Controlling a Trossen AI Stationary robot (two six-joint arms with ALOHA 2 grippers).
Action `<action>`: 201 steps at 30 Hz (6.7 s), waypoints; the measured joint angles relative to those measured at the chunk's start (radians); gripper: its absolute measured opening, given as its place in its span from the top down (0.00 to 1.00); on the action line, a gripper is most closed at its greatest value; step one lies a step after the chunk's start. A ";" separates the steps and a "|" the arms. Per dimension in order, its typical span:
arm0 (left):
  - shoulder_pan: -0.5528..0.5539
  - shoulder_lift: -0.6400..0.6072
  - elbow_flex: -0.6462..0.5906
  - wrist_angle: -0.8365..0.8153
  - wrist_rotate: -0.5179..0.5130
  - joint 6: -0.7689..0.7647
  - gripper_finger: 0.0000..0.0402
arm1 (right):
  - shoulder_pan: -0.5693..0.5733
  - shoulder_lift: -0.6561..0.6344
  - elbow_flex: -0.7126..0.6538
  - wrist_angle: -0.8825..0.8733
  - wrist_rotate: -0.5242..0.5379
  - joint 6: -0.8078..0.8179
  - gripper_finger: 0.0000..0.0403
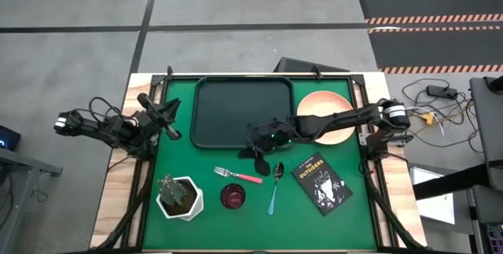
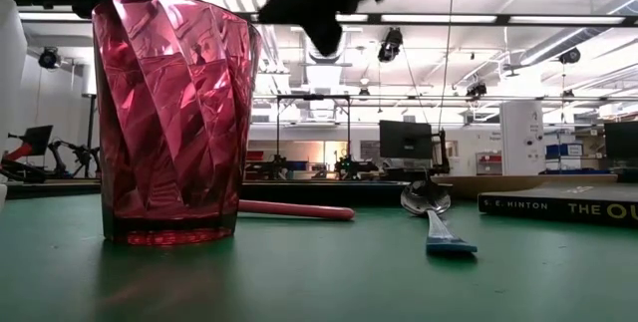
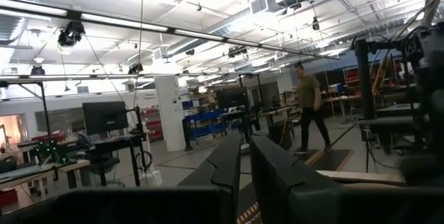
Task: Pick and place plate/cup/fork/spoon on tray
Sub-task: Put the red cup on the black tray
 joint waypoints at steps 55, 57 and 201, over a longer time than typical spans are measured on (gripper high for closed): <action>0.000 -0.020 0.002 -0.001 0.000 0.010 0.96 | 0.161 0.475 0.881 -0.832 0.170 0.076 0.55; 0.000 -0.020 0.002 -0.001 0.000 0.010 0.96 | 0.161 0.511 0.945 -0.899 0.170 0.064 0.55; 0.001 -0.024 0.001 0.133 0.001 0.211 0.96 | -0.557 0.590 0.921 -0.673 0.231 -0.059 0.98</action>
